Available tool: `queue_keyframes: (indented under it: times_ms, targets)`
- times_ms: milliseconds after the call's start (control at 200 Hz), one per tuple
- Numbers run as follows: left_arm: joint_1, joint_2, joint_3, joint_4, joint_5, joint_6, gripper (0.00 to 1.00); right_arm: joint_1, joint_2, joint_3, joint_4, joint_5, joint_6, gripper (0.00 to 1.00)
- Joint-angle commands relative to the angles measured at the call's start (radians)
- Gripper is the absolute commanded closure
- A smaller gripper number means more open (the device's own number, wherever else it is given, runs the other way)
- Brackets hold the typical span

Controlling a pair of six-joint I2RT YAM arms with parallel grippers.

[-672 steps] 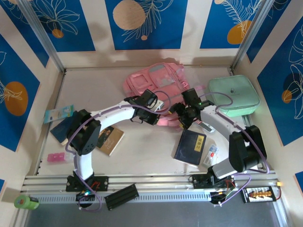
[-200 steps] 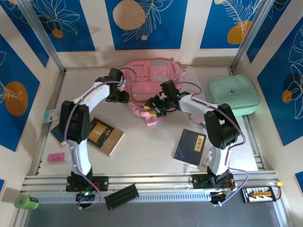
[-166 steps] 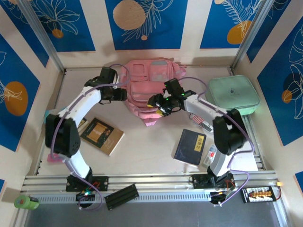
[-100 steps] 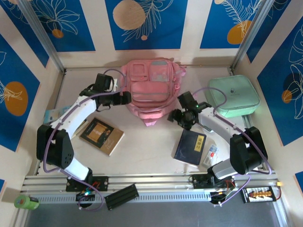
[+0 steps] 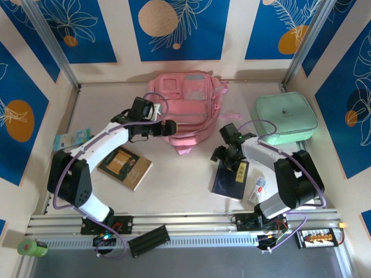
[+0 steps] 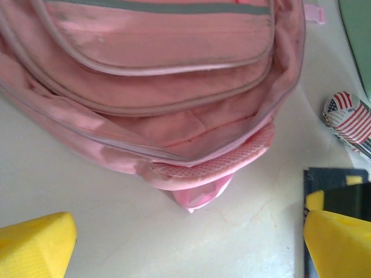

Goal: Pack the student bag
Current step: Move the book to the bottom-right of the table, then pick up the book from the middle-right of the table.

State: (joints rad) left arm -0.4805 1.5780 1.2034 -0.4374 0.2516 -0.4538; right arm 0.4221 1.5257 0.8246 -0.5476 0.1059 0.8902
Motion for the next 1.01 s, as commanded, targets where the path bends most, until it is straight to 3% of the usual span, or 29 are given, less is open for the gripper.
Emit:
queue_keyframes:
  times_ms: [0, 170, 300, 655, 1000]
  targets:
    - [-0.040, 0.033, 0.015, 0.042, 0.018, -0.079, 0.00, 0.003, 0.086, 0.016, 0.210, -0.126, -0.024, 0.29]
    - [-0.128, 0.071, 0.014, 0.129, 0.026, -0.190, 0.00, -0.019, 0.145, 0.118, 0.202, -0.123, -0.014, 0.32]
    - [-0.198, 0.108, -0.006, 0.211, 0.038, -0.263, 0.00, -0.027, 0.065, 0.126, 0.127, -0.060, -0.061, 0.33]
    - [-0.408, 0.290, 0.146, 0.085, -0.084, -0.187, 0.03, -0.163, -0.153, -0.097, 0.053, 0.019, -0.108, 0.39]
    - [-0.448, 0.475, 0.316, -0.063, -0.139, -0.255, 0.26, -0.212, -0.161, -0.164, 0.068, -0.048, -0.170, 0.55]
